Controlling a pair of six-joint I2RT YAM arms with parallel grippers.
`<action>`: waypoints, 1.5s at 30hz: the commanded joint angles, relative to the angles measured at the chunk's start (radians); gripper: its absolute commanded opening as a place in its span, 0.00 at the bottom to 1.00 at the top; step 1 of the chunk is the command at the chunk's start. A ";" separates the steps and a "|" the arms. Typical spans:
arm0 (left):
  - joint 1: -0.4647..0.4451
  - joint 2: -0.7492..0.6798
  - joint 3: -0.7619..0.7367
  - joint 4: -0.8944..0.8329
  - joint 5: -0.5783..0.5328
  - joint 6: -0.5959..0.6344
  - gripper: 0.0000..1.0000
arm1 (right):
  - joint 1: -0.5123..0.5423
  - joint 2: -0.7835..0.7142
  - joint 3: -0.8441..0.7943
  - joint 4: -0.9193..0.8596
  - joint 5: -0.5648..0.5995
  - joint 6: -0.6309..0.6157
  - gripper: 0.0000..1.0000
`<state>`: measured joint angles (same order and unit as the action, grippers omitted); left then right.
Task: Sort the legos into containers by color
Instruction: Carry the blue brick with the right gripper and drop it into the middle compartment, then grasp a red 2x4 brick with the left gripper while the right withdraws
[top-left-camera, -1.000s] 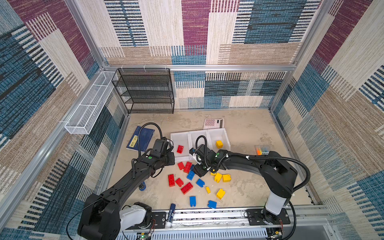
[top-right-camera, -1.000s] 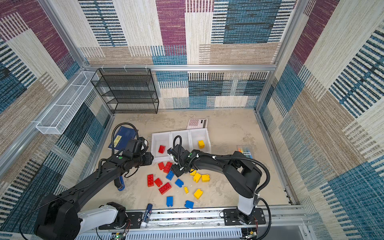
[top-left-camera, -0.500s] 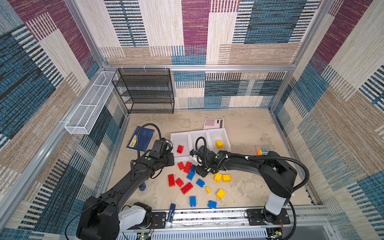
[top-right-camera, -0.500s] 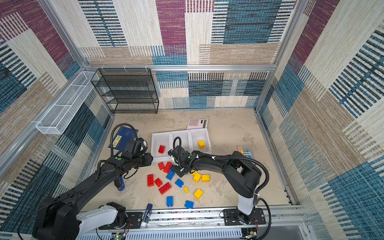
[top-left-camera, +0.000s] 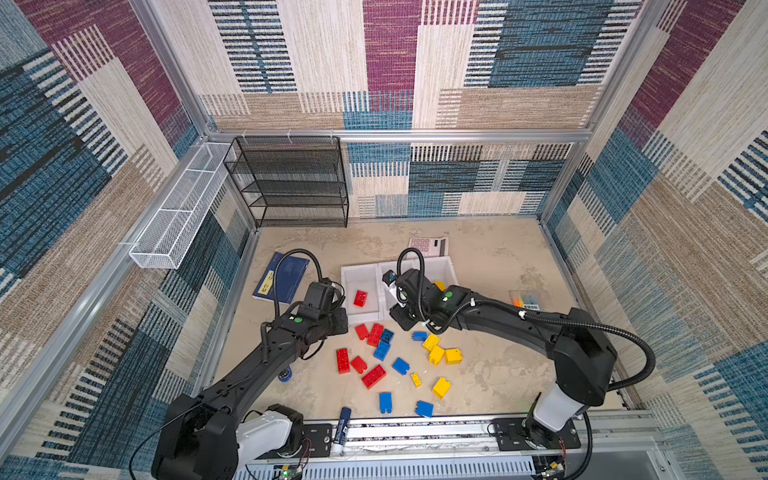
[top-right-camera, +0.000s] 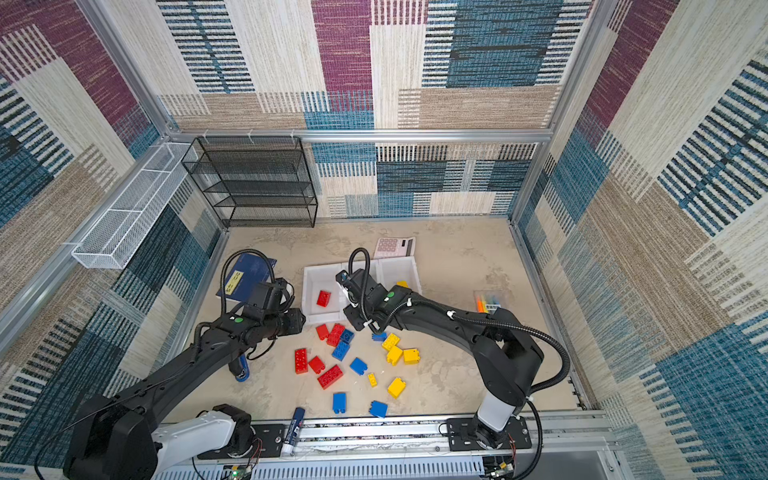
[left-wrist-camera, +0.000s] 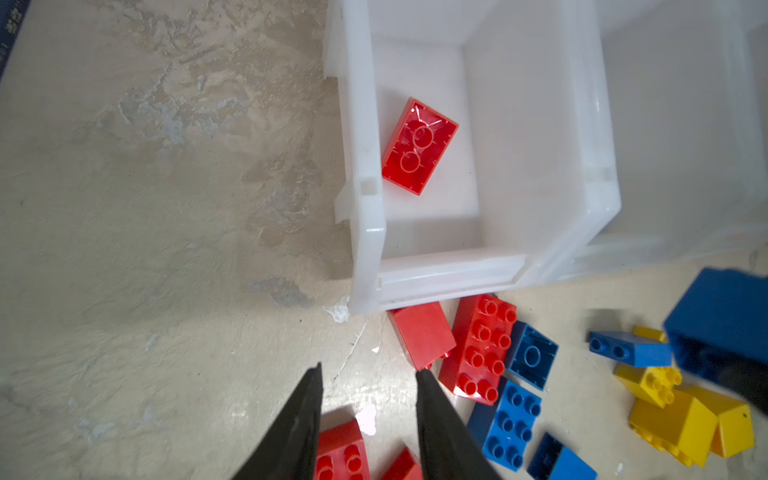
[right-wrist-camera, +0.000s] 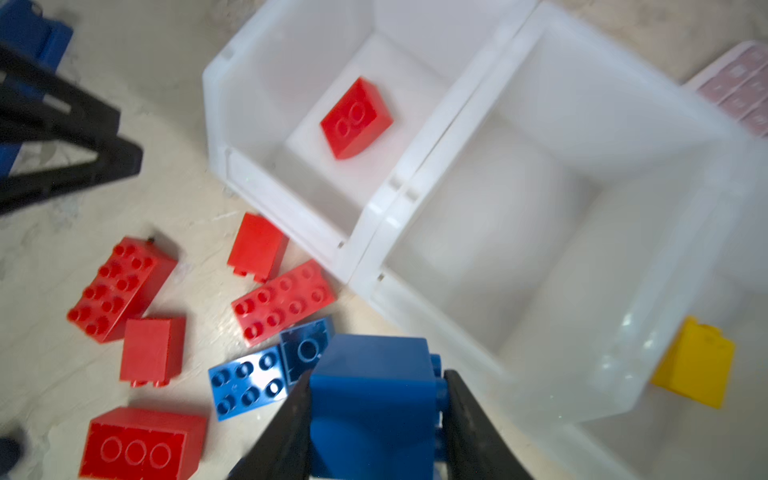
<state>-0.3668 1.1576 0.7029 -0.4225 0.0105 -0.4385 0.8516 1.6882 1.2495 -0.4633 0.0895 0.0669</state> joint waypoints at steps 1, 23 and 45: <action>0.000 -0.010 -0.012 0.009 0.012 -0.019 0.41 | -0.041 0.034 0.043 0.040 0.039 0.008 0.43; 0.001 -0.029 -0.063 0.030 0.023 -0.010 0.49 | -0.072 0.084 0.120 0.009 0.032 0.162 0.70; -0.099 -0.014 -0.107 -0.179 -0.023 -0.246 0.65 | -0.074 -0.068 0.038 0.041 -0.084 0.155 0.71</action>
<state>-0.4446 1.1553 0.6098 -0.5953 0.0048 -0.6098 0.7784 1.6249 1.2835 -0.4568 0.0288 0.2573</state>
